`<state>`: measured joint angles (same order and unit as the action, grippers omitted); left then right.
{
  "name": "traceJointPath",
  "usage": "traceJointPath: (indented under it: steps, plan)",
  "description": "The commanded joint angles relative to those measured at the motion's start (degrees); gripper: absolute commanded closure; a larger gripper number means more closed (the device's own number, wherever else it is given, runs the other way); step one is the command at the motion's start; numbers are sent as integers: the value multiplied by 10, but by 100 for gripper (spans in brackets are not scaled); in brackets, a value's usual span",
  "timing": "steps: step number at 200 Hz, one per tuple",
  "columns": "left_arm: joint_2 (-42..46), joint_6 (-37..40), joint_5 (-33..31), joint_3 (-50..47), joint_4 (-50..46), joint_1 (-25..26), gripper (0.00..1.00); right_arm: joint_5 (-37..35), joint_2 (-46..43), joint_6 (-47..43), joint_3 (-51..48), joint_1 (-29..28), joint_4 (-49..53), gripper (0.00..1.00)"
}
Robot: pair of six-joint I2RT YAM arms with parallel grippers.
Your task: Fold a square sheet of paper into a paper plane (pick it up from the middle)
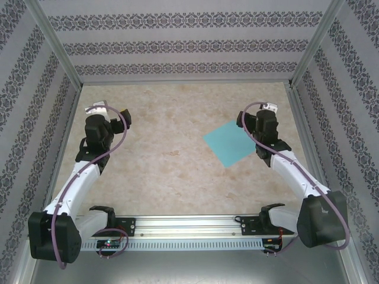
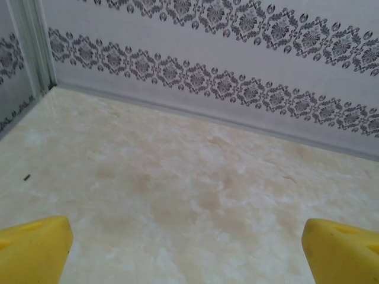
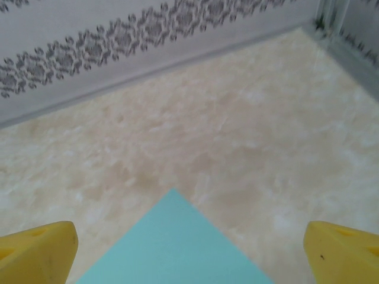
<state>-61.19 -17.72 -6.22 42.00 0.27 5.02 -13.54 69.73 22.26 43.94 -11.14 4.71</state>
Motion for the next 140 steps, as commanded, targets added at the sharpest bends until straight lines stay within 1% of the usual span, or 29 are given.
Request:
traceJointPath:
  steps: [1, 12, 41, 71, 89, 111, 140]
  plan:
    - [-33, -44, 65, 56, -128, 4, 0, 52, 60, 87, 56, -2, 125, 2]
    - [-53, -47, 89, 71, -137, 4, 0, 53, 93, 106, 71, -10, 143, 2]
    - [-84, -57, 125, 87, -129, 4, 0, 55, 158, 135, 85, -31, 146, 3]
    - [-93, -68, 113, 88, -120, 4, 0, 85, 217, 168, 106, -36, 160, 2]
    - [-93, -72, 112, 87, -112, 4, 0, 81, 241, 179, 116, -40, 170, 2]
    - [-92, -83, 116, 83, -103, 5, 0, 84, 265, 194, 122, -41, 169, 2]
    - [-93, -99, 136, 74, -92, 4, 0, 112, 299, 203, 132, -49, 166, 3]
